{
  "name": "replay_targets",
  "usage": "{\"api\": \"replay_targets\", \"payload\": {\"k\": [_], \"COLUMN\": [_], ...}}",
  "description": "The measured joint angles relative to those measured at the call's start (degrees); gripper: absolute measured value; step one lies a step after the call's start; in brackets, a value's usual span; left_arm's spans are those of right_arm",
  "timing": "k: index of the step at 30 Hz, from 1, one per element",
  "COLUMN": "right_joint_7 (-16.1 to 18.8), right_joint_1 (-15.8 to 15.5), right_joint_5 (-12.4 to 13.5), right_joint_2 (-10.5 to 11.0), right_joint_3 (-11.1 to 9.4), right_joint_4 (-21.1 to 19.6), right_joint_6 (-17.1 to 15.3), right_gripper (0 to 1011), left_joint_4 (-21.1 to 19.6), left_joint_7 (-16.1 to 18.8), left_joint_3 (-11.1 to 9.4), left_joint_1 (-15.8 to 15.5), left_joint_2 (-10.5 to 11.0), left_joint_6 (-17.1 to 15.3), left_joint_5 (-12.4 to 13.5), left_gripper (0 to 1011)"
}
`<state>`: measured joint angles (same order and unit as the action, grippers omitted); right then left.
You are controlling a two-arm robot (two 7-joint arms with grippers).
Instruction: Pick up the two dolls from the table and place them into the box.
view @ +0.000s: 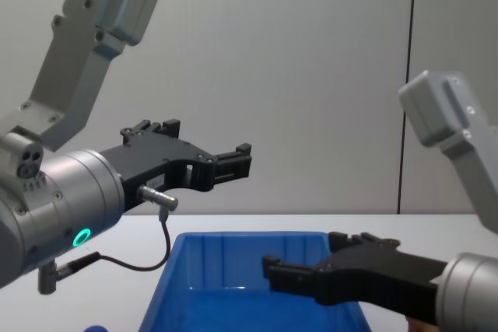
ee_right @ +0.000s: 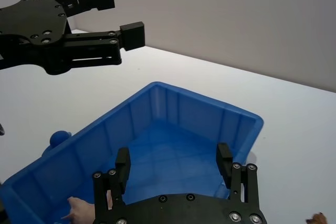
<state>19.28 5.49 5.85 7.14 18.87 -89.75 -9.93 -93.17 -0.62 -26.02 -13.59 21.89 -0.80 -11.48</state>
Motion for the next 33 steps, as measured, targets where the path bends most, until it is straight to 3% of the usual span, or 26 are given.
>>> {"api": "replay_targets", "payload": {"k": [10,20,33], "right_joint_7": [-5.28,-12.99,-19.85], "right_joint_1": [-3.16,-7.88,-11.97], "right_joint_5": [-0.45,-0.51,0.23], "right_joint_2": [1.61,3.58,4.60], "right_joint_3": [-0.29,-0.75,-1.08], "right_joint_4": [-3.69,-8.07,-10.19], "right_joint_6": [1.22,2.02,1.79], "right_gripper": [1001,1001,1001], "left_joint_4": [0.00,0.00,0.00], "left_joint_7": [0.00,0.00,0.00], "left_joint_3": [0.00,0.00,0.00], "left_joint_1": [0.00,0.00,0.00], "left_joint_2": [0.00,0.00,0.00], "left_joint_6": [0.00,0.00,0.00], "left_joint_5": [0.00,0.00,0.00], "left_gripper": [1001,1001,1001]}}
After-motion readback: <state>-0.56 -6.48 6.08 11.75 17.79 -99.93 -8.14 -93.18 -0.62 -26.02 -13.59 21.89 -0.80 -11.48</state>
